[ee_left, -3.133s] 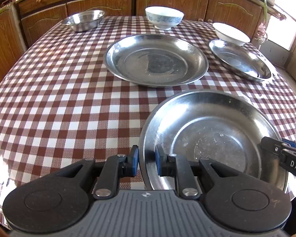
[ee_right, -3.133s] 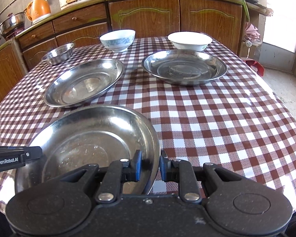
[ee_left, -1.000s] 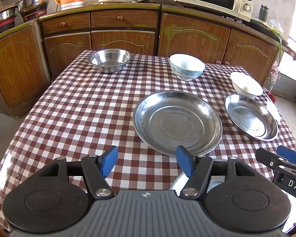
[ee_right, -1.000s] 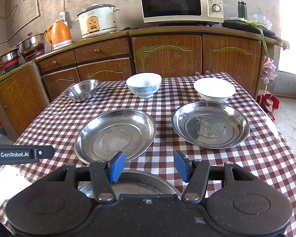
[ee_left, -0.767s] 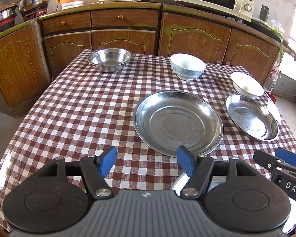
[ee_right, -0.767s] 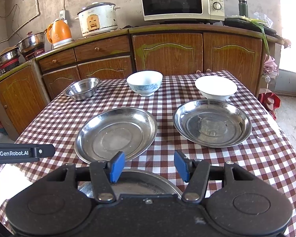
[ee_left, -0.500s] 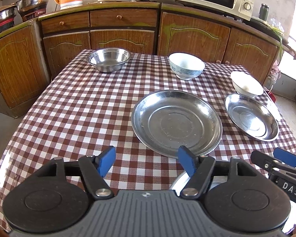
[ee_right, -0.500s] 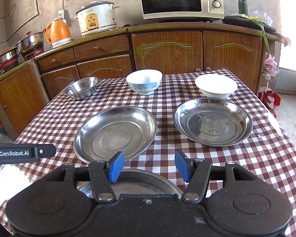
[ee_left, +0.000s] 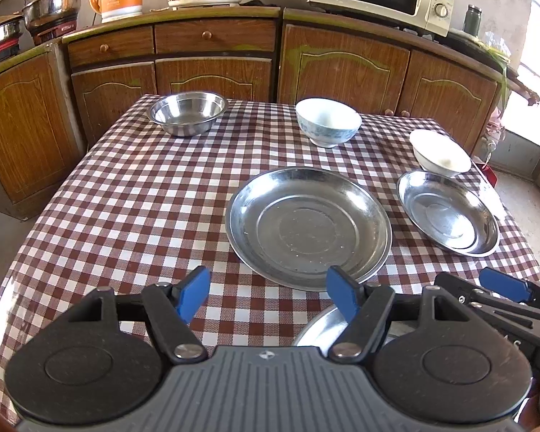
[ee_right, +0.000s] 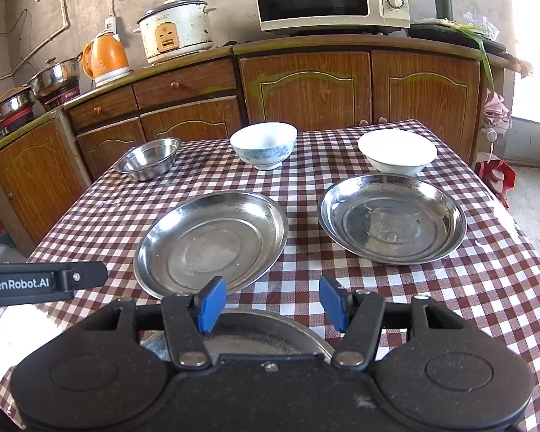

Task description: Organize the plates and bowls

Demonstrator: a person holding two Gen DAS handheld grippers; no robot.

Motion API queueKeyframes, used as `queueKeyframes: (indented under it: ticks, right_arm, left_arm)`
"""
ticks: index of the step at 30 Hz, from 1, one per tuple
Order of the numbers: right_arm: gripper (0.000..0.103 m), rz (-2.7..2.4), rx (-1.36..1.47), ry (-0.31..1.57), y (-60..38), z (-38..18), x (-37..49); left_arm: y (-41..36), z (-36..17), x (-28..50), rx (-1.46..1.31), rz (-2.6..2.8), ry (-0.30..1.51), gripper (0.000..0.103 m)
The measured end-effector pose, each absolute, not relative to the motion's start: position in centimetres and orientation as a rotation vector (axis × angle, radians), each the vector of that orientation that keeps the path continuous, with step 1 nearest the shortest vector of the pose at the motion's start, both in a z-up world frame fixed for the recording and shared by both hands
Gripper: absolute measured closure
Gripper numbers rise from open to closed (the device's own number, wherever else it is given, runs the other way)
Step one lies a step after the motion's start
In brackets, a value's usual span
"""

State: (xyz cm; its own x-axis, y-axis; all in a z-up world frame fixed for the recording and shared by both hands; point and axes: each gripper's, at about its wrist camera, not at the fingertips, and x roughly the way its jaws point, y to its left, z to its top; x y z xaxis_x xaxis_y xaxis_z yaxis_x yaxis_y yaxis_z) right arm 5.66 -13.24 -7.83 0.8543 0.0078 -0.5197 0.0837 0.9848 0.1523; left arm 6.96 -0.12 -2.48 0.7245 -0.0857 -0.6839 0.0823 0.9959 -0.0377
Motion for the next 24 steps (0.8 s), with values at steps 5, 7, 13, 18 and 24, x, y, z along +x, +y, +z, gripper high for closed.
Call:
queueKeyframes:
  ticks: [5, 7, 13, 18, 24]
  right_arm:
    - [0.033, -0.037, 0.17, 0.54, -13.3, -7.7, 6.1]
    - [0.033, -0.036, 0.173, 0.54, -13.3, -7.7, 6.4]
    - [0.033, -0.03, 0.173, 0.543, -13.1, -7.7, 7.3]
    - [0.033, -0.026, 0.171, 0.548, -13.0, -7.8, 7.7]
    - [0.033, -0.022, 0.174, 0.555, -12.9, -8.1, 8.4]
  left_arm:
    - [-0.1, -2.7, 7.3, 0.001, -0.086, 0.761, 0.03]
    - [-0.1, -2.7, 7.6, 0.004, -0.083, 0.762, 0.03]
    - [0.1, -2.7, 8.1, 0.003, -0.081, 0.765, 0.03]
    - [0.2, -2.8, 8.4, 0.001, -0.078, 0.767, 0.03]
    - [0.3, -3.3, 8.8, -0.003, -0.073, 0.781, 0.03]
